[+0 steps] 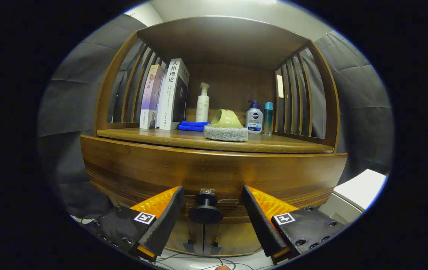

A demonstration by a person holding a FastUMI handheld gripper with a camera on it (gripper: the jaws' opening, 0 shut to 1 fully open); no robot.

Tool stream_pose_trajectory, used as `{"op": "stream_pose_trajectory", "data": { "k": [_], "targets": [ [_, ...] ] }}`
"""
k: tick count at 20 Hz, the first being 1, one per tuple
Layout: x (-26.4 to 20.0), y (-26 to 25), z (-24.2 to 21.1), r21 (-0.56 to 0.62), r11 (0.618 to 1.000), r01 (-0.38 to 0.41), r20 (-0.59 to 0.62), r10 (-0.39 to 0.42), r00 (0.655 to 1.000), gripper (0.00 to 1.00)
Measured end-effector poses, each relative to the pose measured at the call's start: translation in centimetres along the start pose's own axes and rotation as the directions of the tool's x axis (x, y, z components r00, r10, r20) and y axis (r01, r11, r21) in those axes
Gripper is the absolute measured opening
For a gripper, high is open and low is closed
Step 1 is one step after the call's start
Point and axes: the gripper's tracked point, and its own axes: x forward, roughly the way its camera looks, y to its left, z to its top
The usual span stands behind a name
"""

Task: Pull open the drawer, take out the items inside it, and place them on the countertop above the cabinet.

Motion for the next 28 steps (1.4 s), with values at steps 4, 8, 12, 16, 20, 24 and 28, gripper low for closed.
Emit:
{"op": "stream_pose_trajectory", "data": {
  "k": [4,8,12,16,20,24,28],
  "targets": [
    [1.2,0.1,0.2,0.007,1.000,0.002,-0.003,-0.002,1.000,0.99],
    [2.8,0.1,0.3,0.007,1.000,0.004,-0.008,-0.004,1.000,0.99],
    [3.0,0.2,0.3,-0.014,1.000,0.020,0.029,-0.020,0.999,0.97],
    [1.2,0.6,3.0,-0.021,0.999,-0.042,0.086,0.044,0.995,0.98],
    [-4.3,0.2,8.1,0.007,0.995,-0.100,0.170,0.097,0.981,0.96],
    [-9.2,-1.0,11.3,0.043,0.992,-0.120,0.197,0.109,0.974,0.96],
    [-12.6,-2.5,12.6,0.017,0.995,-0.097,0.195,0.092,0.976,0.96]
  ]
}}
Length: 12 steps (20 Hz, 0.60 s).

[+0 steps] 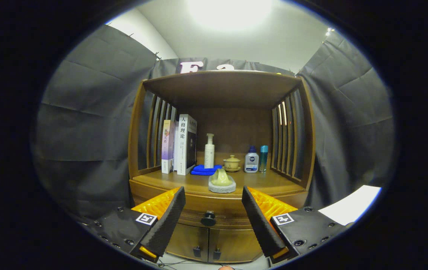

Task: Pull open the drawer, take out the items inside it, and place them on the countertop above the cabinet.

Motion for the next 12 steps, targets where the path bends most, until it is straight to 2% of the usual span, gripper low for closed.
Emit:
{"op": "stream_pose_trajectory", "data": {
  "k": [6,12],
  "targets": [
    [-4.4,-1.4,0.9,-0.026,1.000,0.014,0.007,-0.014,1.000,0.96],
    [-5.7,-2.7,-0.7,-0.031,0.999,0.033,-0.021,-0.033,0.999,0.96]
  ]
}}
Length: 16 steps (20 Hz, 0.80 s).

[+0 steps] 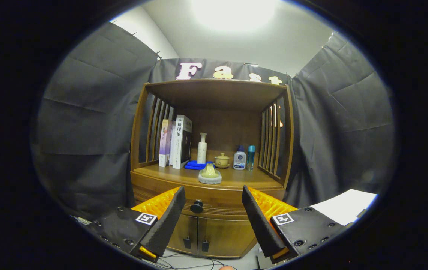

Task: Pull open the drawer, take out the items inside it, and place them on the countertop above the cabinet.

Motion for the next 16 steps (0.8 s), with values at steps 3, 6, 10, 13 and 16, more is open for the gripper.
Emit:
{"op": "stream_pose_trajectory", "data": {
  "k": [3,6,10,13,16],
  "targets": [
    [0.0,-0.3,0.6,0.013,1.000,0.016,0.020,-0.016,1.000,0.96],
    [0.0,-0.2,0.6,0.026,1.000,0.012,0.028,-0.012,1.000,0.96],
    [0.0,0.4,0.3,0.041,0.999,-0.005,0.013,0.005,1.000,0.96],
    [0.0,0.8,0.6,0.053,0.998,-0.019,0.020,0.018,1.000,0.96],
    [-0.1,1.1,0.2,0.042,0.999,-0.026,0.011,0.025,1.000,0.96]
  ]
}}
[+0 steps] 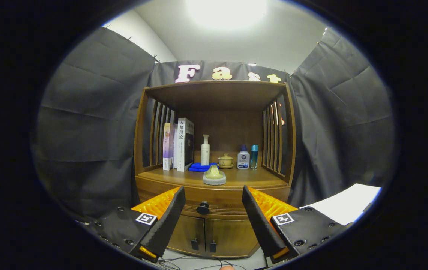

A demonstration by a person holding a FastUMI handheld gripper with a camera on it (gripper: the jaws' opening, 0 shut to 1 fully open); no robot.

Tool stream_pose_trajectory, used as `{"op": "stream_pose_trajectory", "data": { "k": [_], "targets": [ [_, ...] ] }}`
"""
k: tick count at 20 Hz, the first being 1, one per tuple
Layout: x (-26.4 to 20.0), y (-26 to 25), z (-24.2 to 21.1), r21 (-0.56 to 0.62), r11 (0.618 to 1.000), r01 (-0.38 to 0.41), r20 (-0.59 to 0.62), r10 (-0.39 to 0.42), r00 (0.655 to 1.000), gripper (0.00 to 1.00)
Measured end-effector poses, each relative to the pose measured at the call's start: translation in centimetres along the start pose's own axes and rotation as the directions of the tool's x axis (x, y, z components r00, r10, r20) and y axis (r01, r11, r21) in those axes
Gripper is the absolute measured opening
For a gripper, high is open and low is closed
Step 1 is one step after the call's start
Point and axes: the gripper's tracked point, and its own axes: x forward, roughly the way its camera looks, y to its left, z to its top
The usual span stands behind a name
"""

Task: Pull open the drawer, take out the items inside it, and place them on the countertop above the cabinet.

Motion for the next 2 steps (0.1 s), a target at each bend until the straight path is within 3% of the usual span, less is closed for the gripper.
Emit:
{"op": "stream_pose_trajectory", "data": {
  "k": [2],
  "targets": [
    [0.15,0.28,-0.13,-0.005,1.000,-0.008,-0.004,0.008,1.000,0.96]
  ]
}}
